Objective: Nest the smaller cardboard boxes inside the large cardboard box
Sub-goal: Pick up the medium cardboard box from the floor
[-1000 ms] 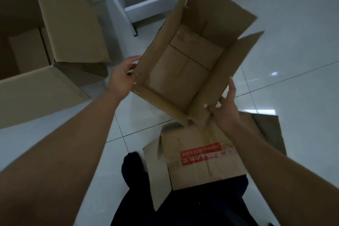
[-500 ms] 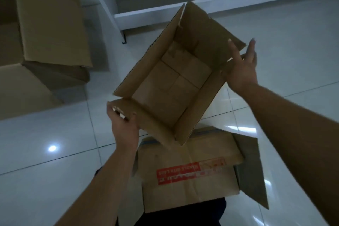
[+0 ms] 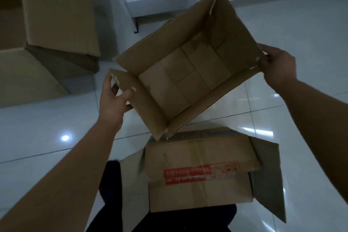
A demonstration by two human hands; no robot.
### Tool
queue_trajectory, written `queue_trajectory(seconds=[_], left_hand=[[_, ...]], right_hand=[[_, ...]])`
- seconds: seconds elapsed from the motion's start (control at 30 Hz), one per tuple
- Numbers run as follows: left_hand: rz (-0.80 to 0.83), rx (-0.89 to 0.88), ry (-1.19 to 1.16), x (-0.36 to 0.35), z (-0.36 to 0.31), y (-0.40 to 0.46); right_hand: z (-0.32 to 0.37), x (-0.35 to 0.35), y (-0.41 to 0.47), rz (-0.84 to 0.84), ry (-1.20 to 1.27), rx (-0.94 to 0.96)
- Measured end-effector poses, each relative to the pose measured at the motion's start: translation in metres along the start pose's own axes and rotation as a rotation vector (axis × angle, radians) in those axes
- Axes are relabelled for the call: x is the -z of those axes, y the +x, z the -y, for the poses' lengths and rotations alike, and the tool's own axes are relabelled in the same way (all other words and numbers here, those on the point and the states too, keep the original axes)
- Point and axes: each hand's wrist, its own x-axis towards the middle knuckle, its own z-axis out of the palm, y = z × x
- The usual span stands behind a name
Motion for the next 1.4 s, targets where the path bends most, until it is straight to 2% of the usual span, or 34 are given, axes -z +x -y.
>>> queue_trajectory(seconds=[0.1,0.27,0.37,0.47,0.6,0.7,0.9,1.07,1.17,1.23,1.3,1.4], left_hand=[[0.066,-0.021,0.057,0.003,-0.008,-0.002],[0.22,-0.148,0.292,0.009,0.013,-0.048],[0.145,-0.216,0.375,0.018,0.028,-0.065],[0.017,-0.212,0.427,0.03,0.028,-0.062],[-0.038,-0.184,0.439,0.048,0.015,-0.047],[0.006,-0.186,0.468,0.06,-0.004,-0.03],[0.198,-0.163,0.457,0.075,-0.034,-0.002],[0.201,-0.141,0.437,0.086,-0.034,0.003],[0.137,-0.154,0.502,0.09,-0.027,-0.002],[0.044,-0.112,0.478,0.09,-0.016,-0.013],[-0.051,0.019,0.353,0.088,0.001,-0.035],[-0.077,0.184,0.268,0.085,0.034,-0.085]], right_hand=[[-0.009,-0.008,-0.033,-0.027,0.124,-0.035],[-0.018,-0.026,-0.096,-0.015,-0.02,0.07],[-0.021,-0.029,-0.122,-0.026,-0.019,0.017],[-0.015,-0.033,-0.14,0.002,0.007,-0.025],[-0.002,-0.037,-0.14,0.074,0.019,0.007],[0.006,-0.038,-0.123,0.09,0.058,0.007],[0.025,-0.048,-0.097,0.231,0.147,0.046],[0.03,-0.048,-0.098,0.244,0.275,0.019],[0.029,-0.045,-0.101,0.246,0.293,-0.026],[0.029,-0.04,-0.106,0.207,0.263,-0.039],[0.028,-0.031,-0.118,0.161,0.29,-0.066],[0.014,-0.013,-0.152,0.138,0.303,-0.104]])
